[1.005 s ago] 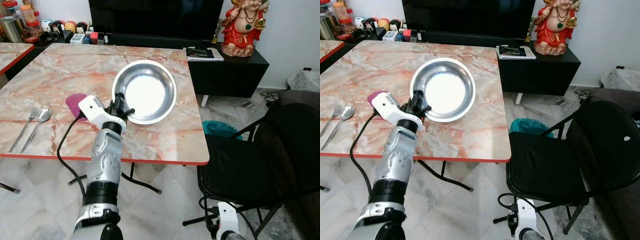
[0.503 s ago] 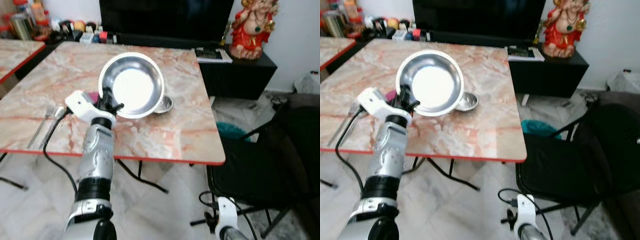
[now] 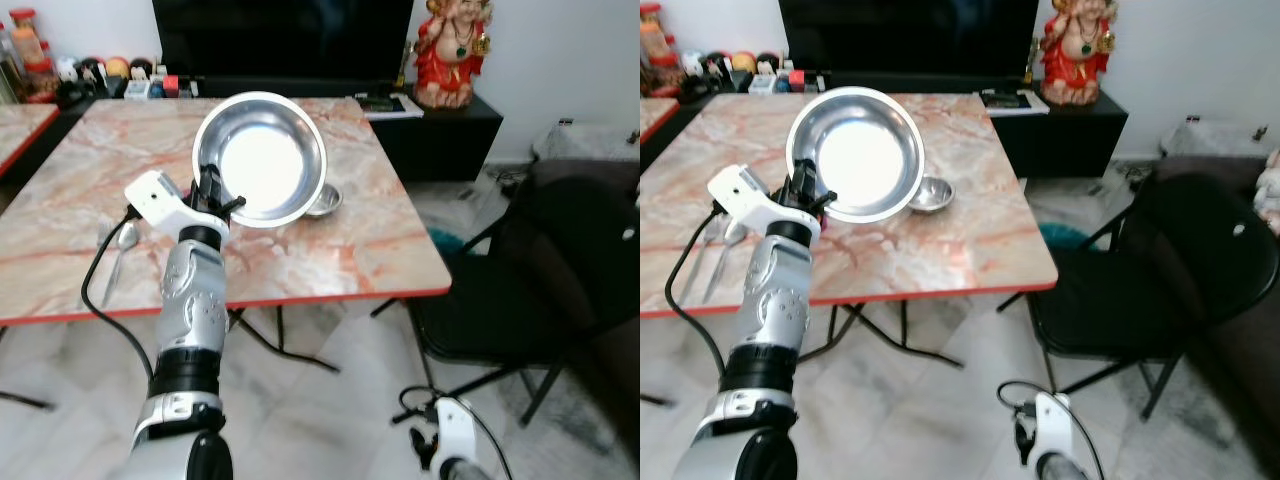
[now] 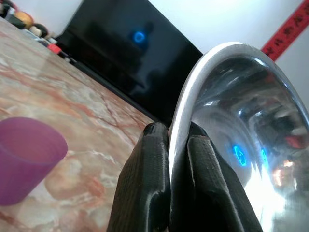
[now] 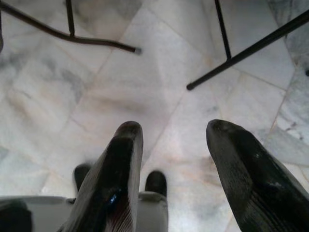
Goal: Setting the table
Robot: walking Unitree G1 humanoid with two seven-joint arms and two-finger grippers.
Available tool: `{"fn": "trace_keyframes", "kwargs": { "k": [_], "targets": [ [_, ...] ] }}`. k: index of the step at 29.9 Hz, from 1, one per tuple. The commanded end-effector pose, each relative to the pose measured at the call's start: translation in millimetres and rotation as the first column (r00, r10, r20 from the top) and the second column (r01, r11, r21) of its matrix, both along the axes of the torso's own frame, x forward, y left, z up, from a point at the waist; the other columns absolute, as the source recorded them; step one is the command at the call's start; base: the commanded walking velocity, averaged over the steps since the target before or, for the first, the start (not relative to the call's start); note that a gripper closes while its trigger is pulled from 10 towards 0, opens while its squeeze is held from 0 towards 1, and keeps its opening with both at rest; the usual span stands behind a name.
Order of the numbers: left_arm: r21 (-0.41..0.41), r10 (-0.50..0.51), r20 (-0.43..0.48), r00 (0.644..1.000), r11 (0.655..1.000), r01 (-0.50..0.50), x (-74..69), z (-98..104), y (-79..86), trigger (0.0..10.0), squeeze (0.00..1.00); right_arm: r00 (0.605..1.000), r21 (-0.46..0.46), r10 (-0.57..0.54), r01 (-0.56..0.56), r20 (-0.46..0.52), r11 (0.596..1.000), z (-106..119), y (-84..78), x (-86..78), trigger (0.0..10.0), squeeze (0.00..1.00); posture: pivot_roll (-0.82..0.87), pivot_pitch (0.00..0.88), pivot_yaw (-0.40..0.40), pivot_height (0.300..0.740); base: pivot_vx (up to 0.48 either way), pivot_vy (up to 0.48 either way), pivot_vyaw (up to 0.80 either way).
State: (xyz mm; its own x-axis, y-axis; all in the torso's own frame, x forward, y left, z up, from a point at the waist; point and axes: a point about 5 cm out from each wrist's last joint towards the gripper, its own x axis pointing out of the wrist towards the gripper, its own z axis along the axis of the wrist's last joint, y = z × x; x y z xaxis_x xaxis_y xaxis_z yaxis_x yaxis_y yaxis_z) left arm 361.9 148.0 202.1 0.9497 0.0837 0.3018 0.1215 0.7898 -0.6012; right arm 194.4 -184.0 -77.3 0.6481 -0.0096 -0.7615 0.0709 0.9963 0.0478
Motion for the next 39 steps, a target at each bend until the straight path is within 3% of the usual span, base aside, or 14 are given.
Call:
{"fn": "trace_keyframes", "kwargs": {
  "k": [1,39],
  "targets": [
    [0.008,0.021,0.039,0.999,1.000,-0.021,-0.1,12.3,6.4,10.0,0.00,1.000,0.013,-0.008,0.008,0.010,1.000,1.0,3.7,2.7,10.0,0.00,-0.02,0.000,-0.035,0.740,0.000,0.368,0.00],
    [0.038,0.014,0.046,0.999,0.999,-0.016,-3.6,17.6,11.1,10.0,0.00,0.999,0.027,0.038,-0.038,0.007,0.999,0.2,14.4,3.0,10.0,0.00,0.00,0.000,-0.014,0.740,0.000,0.475,0.00]
  ]
}}
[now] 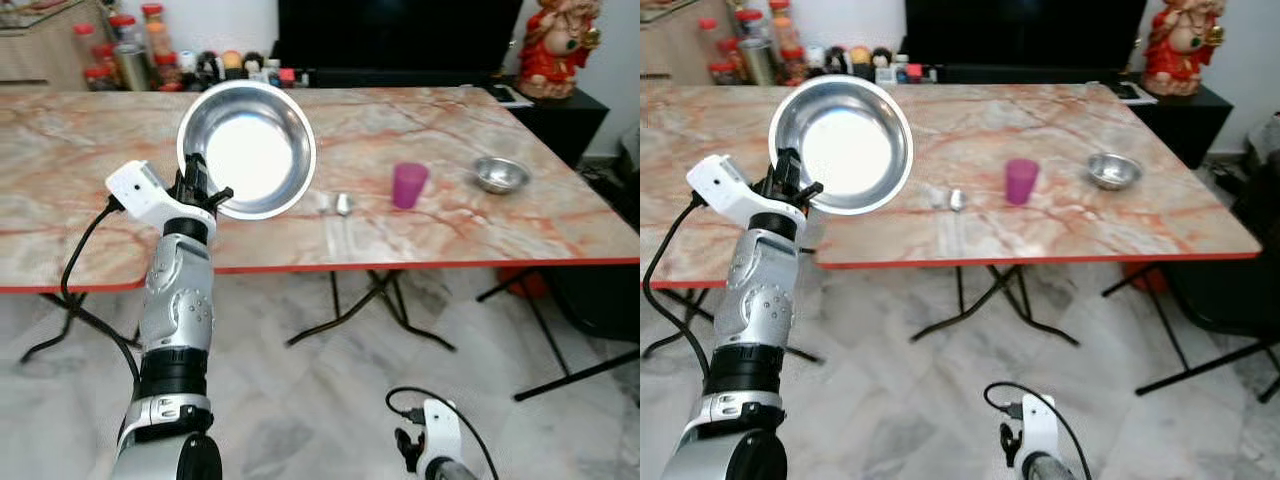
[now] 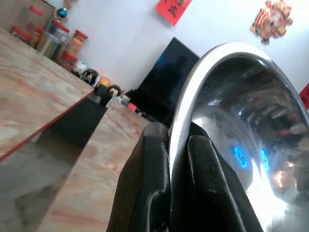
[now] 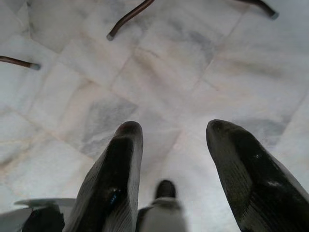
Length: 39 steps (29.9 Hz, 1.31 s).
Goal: Setting the table
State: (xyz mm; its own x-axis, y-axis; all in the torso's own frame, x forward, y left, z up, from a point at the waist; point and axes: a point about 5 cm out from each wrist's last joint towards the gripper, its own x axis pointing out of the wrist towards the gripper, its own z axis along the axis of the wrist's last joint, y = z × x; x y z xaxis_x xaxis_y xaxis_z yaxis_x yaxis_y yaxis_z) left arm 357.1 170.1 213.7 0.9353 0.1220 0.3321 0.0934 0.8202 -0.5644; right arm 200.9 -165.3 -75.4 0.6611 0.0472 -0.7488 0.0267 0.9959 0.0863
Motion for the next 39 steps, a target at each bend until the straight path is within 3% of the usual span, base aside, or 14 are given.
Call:
{"fn": "trace_keyframes", "kwargs": {
  "k": [1,39],
  "targets": [
    [-0.003,-0.040,0.018,0.999,0.999,0.040,1.3,6.3,-10.4,10.0,0.00,1.000,-0.011,-0.003,0.003,-0.012,1.000,-1.7,-3.7,-3.4,10.0,0.00,0.00,0.000,-0.014,0.740,0.000,0.480,0.00],
    [0.017,0.026,0.026,0.999,1.000,-0.027,3.6,16.6,9.1,10.0,0.00,0.999,0.005,-0.035,0.034,0.007,0.999,1.9,1.0,4.1,10.0,0.00,0.04,0.000,-0.005,0.740,0.000,0.480,0.00]
  ]
}}
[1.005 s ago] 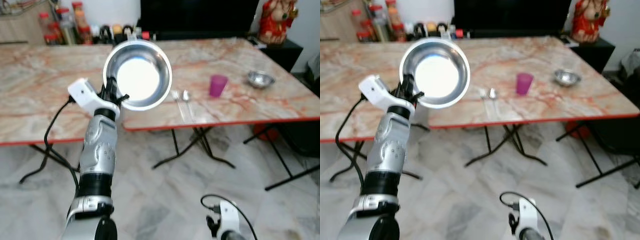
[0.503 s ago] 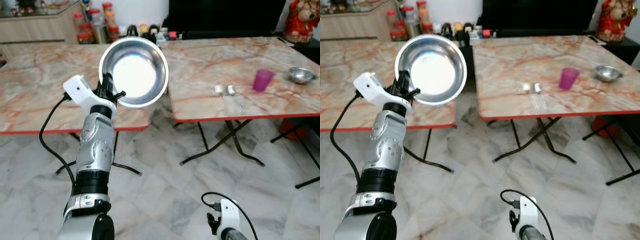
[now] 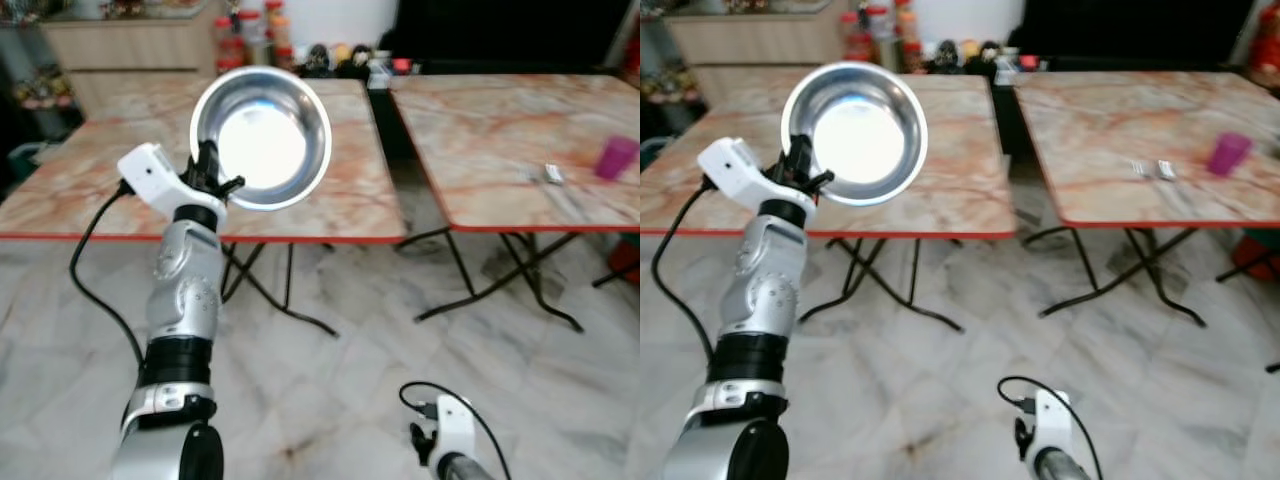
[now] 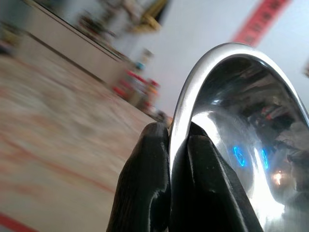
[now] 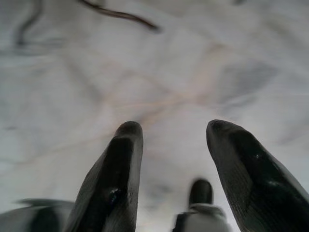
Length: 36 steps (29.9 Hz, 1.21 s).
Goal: Setting the table
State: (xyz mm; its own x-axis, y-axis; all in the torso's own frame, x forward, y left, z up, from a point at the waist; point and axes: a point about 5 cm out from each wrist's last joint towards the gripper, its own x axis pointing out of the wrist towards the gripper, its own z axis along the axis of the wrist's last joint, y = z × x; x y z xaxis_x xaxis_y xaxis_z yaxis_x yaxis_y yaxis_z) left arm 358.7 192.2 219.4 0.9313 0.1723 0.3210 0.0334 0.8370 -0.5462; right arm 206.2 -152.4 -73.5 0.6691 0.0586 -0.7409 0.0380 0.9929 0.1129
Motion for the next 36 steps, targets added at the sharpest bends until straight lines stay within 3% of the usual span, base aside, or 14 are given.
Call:
{"fn": "trace_keyframes", "kwargs": {
  "k": [1,12,20,25,36],
  "targets": [
    [-0.004,-0.035,0.041,0.999,0.999,0.035,2.0,11.0,-12.8,10.0,0.00,1.000,-0.021,-0.020,0.020,-0.003,1.000,-0.1,-11.8,-1.2,10.0,0.00,0.04,0.000,-0.005,0.740,0.000,0.480,0.00],
    [0.001,-0.031,0.051,0.998,1.000,0.031,1.1,13.1,-12.7,10.0,0.00,1.000,-0.023,-0.010,0.010,-0.005,1.000,-0.4,-11.5,-1.7,10.0,0.00,0.04,0.000,-0.012,0.740,0.000,0.480,0.00],
    [0.062,-0.011,-0.005,1.000,0.998,0.011,4.3,7.9,-14.8,10.0,0.00,1.000,-0.022,-0.011,0.011,0.001,1.000,0.4,-10.3,-0.1,10.0,0.00,0.04,0.000,-0.009,0.740,0.000,0.000,0.00],
    [0.060,-0.014,0.024,1.000,0.998,0.012,2.3,10.9,-12.5,10.0,0.00,1.000,-0.022,-0.017,0.018,0.005,1.000,1.1,-10.3,1.0,10.0,0.00,0.04,0.000,-0.011,0.740,0.000,0.000,0.00],
    [0.083,-0.022,0.036,0.999,0.996,0.019,1.8,12.8,-16.8,10.0,0.00,1.000,-0.024,-0.019,0.019,0.008,1.000,1.7,-10.4,2.1,10.0,0.00,0.04,0.000,-0.011,0.740,0.370,0.000,0.00]
  ]
}}
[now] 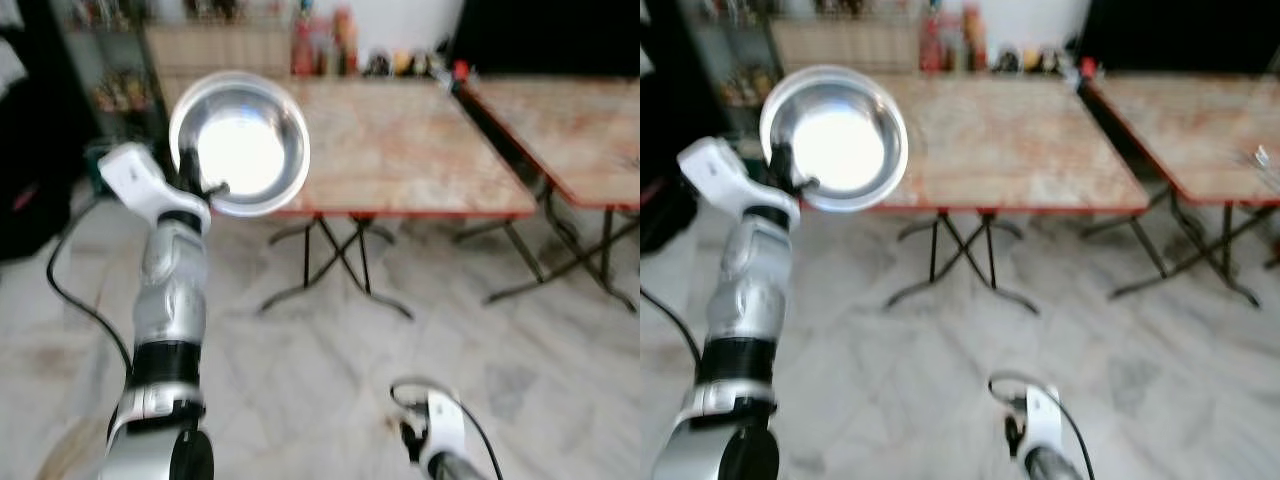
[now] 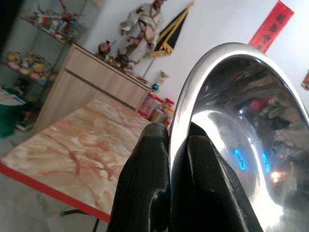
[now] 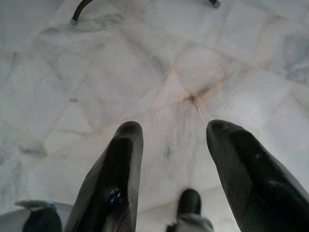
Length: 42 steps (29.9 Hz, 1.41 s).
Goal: Setting the table
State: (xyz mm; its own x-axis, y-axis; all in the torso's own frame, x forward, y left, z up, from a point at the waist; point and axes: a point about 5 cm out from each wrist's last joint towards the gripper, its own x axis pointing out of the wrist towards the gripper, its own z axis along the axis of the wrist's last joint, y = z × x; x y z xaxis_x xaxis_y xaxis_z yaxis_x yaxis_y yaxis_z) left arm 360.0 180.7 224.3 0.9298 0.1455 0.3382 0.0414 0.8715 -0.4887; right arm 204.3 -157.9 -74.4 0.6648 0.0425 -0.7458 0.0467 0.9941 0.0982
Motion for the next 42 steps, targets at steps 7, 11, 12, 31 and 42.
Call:
{"fn": "trace_keyframes", "kwargs": {
  "k": [7,11,12,31,42],
  "targets": [
    [0.018,-0.022,0.028,0.999,1.000,0.021,-0.1,6.9,-6.1,10.0,0.00,1.000,-0.012,-0.010,0.010,0.006,1.000,1.1,-6.0,1.2,10.0,0.00,0.04,0.000,-0.009,0.740,0.389,0.000,0.00],
    [0.019,-0.026,0.030,0.999,0.999,0.026,0.0,7.1,-7.0,10.0,0.00,1.000,-0.011,-0.007,0.007,0.002,1.000,0.6,-5.7,0.4,10.0,0.00,0.04,0.000,-0.009,0.740,0.389,0.000,0.00],
    [0.020,-0.027,0.031,0.999,0.999,0.026,0.0,7.1,-7.3,10.0,0.00,1.000,-0.011,-0.006,0.006,0.002,1.000,0.5,-5.5,0.3,10.0,0.00,0.04,0.000,-0.008,0.740,0.386,0.000,0.00],
    [0.007,-0.029,0.014,0.999,1.000,0.029,-1.7,0.2,-10.7,10.0,0.00,1.000,-0.024,-0.017,0.017,0.001,1.000,0.0,-11.7,-1.7,10.0,0.00,0.03,0.000,-0.021,0.740,0.390,0.000,0.00],
    [0.005,-0.043,0.006,0.999,0.999,0.043,-2.7,-3.3,-14.1,10.0,0.00,1.000,-0.033,-0.008,0.008,-0.014,0.999,-1.3,-14.1,-4.1,10.0,0.00,0.03,0.000,-0.030,0.740,0.398,0.000,0.00]
  ]
}}
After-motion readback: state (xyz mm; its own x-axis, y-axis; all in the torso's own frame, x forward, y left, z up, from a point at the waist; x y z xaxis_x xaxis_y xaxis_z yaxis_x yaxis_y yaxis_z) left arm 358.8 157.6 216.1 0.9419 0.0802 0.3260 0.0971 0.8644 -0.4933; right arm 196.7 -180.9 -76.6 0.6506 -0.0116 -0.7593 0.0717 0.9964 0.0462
